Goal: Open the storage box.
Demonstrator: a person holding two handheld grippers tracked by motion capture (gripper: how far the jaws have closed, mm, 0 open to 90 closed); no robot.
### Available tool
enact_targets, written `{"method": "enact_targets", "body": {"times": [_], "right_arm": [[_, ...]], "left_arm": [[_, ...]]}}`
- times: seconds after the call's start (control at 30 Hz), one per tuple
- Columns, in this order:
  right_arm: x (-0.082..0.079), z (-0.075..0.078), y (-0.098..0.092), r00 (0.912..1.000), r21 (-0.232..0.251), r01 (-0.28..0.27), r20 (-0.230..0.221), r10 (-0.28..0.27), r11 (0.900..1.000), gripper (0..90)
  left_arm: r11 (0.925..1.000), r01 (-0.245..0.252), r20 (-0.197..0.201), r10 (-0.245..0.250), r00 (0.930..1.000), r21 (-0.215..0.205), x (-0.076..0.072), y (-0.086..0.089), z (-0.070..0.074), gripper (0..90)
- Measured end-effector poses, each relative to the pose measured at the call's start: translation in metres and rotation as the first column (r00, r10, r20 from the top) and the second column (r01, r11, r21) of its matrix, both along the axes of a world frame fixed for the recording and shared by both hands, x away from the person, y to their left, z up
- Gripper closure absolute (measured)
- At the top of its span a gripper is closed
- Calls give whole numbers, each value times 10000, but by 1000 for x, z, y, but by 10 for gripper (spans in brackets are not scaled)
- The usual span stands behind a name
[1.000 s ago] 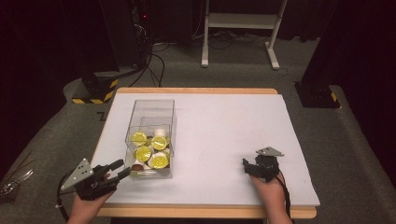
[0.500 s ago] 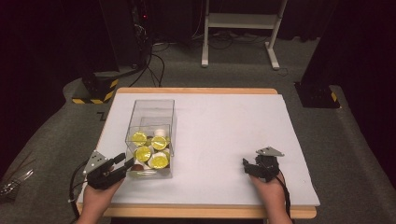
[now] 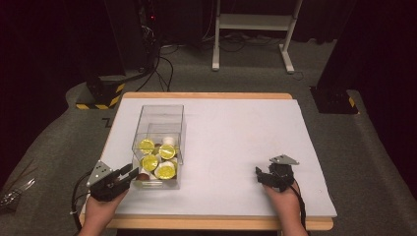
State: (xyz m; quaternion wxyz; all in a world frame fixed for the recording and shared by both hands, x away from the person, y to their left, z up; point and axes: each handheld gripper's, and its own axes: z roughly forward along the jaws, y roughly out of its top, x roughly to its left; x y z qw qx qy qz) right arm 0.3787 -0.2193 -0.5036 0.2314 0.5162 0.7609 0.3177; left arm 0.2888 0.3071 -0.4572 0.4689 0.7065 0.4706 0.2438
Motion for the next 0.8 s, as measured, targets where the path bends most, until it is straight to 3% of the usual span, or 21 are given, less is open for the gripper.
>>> {"method": "enact_targets", "body": {"times": [0.3, 0.8], "right_arm": [[0, 0, 0, 10000, 3, 0, 16, 0, 10000, 247], [0, 0, 0, 10000, -2, 2, -2, -2, 10000, 247]], "left_arm": [[10000, -19, -36, 19, 10000, -23, -2, 3, 0, 727], [9995, -225, -129, 223, 9997, -221, -14, -1, -1, 710]]}}
